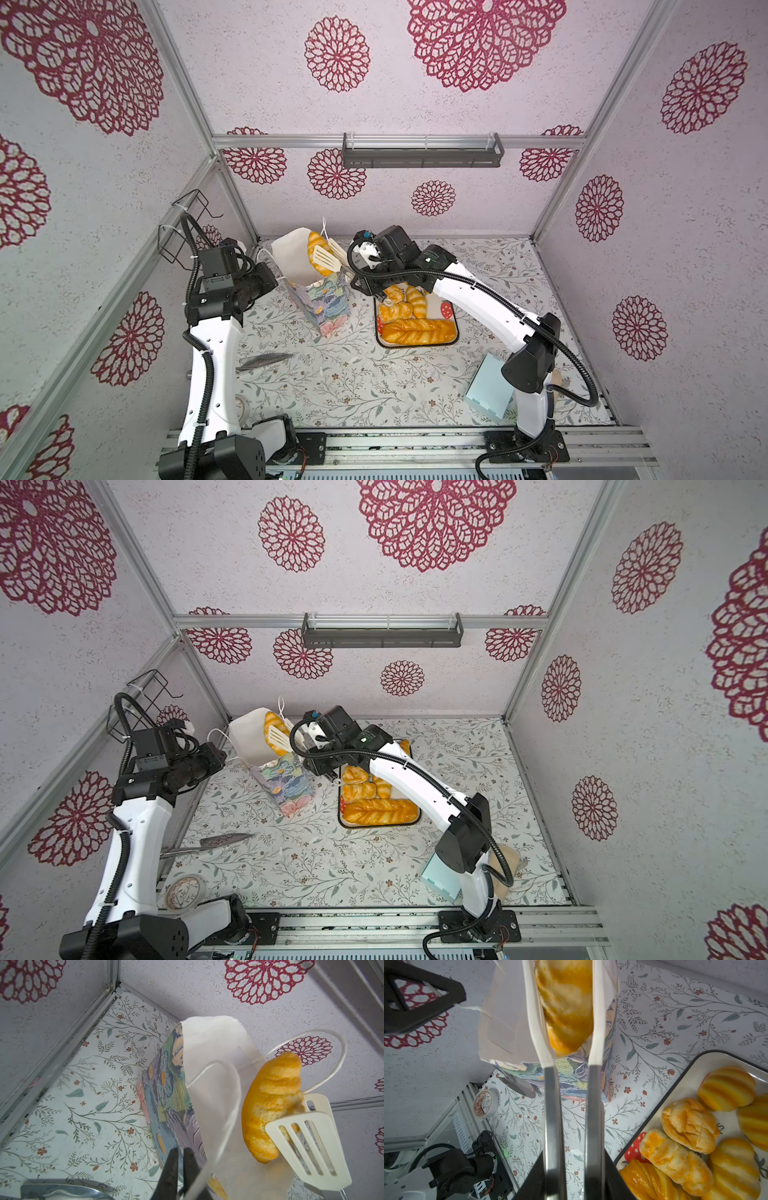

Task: Place the fake bread into the paper bag
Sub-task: 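Lower the croissant into the bag opening and release it from the tongs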

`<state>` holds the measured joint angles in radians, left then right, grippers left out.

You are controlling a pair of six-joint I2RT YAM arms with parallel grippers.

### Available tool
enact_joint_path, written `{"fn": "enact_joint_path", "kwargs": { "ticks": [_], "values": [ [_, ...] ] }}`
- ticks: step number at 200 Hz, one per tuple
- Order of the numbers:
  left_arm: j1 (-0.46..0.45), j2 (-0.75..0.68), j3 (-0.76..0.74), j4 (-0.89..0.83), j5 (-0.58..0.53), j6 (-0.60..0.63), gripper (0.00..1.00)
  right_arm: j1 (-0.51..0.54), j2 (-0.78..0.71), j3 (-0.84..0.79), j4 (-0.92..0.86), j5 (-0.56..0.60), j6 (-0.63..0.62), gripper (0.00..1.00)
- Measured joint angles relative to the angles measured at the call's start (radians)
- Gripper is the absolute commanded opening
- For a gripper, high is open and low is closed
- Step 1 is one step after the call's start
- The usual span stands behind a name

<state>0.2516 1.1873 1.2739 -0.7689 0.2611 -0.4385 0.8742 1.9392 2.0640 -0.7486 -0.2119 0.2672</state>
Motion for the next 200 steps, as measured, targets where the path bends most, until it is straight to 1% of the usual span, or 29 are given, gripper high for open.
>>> {"fn": "enact_joint_path", "kwargs": {
  "ticks": [39, 85, 134, 200],
  "values": [
    [-0.011, 0.03, 0.0, 0.005, -0.005, 0.0, 0.11, 0.001, -0.091, -0.076, 0.01, 0.022, -0.005, 0.35],
    [-0.055, 0.076, 0.015, 0.006, -0.02, 0.0, 0.11, 0.004, -0.174, -0.125, 0.026, 0.028, -0.003, 0.35],
    [-0.071, 0.079, 0.021, 0.008, -0.02, 0.0, 0.11, 0.004, -0.159, -0.113, 0.029, 0.029, -0.002, 0.35],
    [-0.072, 0.077, 0.021, 0.008, -0.008, 0.006, 0.12, 0.004, -0.045, 0.052, 0.0, 0.033, -0.002, 0.35]
  ]
}}
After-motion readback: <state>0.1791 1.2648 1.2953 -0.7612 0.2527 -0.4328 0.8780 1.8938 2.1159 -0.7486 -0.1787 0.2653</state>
